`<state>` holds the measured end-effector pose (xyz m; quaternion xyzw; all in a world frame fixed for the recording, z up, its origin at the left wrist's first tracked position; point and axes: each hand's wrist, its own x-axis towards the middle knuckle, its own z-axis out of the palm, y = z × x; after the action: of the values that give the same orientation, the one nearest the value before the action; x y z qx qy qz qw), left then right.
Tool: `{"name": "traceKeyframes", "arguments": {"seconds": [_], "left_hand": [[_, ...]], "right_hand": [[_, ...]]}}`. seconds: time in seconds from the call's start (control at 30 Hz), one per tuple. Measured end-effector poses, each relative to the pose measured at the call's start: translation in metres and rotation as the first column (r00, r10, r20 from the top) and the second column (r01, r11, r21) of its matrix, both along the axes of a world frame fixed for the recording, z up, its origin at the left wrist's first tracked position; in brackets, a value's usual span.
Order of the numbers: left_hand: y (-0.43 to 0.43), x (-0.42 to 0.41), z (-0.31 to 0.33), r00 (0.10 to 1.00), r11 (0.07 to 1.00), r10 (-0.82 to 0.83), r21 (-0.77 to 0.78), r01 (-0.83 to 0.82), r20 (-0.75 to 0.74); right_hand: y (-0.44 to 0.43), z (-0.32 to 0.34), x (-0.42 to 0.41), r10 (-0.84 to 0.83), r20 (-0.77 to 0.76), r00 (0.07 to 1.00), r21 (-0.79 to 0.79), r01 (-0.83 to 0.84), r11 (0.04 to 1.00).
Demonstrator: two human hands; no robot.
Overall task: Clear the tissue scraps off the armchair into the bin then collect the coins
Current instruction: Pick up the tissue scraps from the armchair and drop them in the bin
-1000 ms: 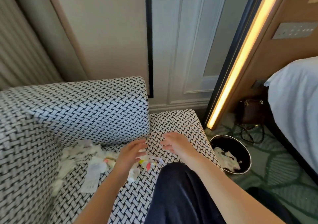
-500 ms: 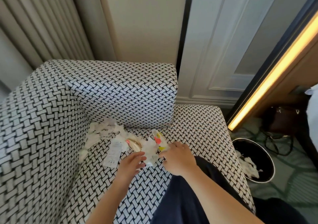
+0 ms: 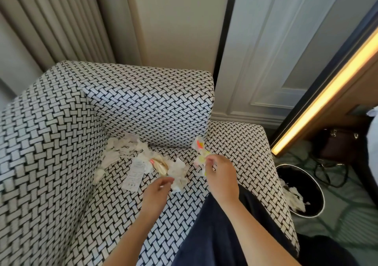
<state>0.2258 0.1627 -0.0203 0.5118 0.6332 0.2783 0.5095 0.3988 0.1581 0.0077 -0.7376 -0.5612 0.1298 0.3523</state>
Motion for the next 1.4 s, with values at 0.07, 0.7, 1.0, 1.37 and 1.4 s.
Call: {"name": "traceKeyframes", "arguments": {"seconds": [0.07, 0.7, 1.0, 1.37, 1.4], "left_hand": [[0.006, 0.008, -0.004, 0.993, 0.993, -0.077, 0.077, 0.084, -0.090], [0.045, 0.075, -0.041, 0.395, 0.623, -0.588, -0.084, 0.777, -0.705], [0.043, 0.078, -0.029, 0.537, 0.707, -0.554, -0.019, 0.707, -0.636], [0.063, 0.108, 0.047, 0.759, 0.814, -0.563, -0.061, 0.577, -0.328], [0.062, 0.117, 0.053, 0.732, 0.791, -0.590, -0.065, 0.608, -0.340]], "right_hand": [[-0.002, -0.001, 0.003, -0.104, -0.081, 0.991, 0.089, 0.111, 0.990], [0.001, 0.002, 0.018, -0.248, -0.597, 0.763, 0.097, 0.375, 0.922], [0.001, 0.004, 0.023, -0.236, -0.701, 0.673, 0.022, 0.351, 0.936], [-0.035, 0.019, 0.089, -0.230, -0.754, 0.615, -0.142, 0.189, 0.972], [-0.042, 0.021, 0.101, -0.224, -0.734, 0.641, -0.132, 0.190, 0.973]]}}
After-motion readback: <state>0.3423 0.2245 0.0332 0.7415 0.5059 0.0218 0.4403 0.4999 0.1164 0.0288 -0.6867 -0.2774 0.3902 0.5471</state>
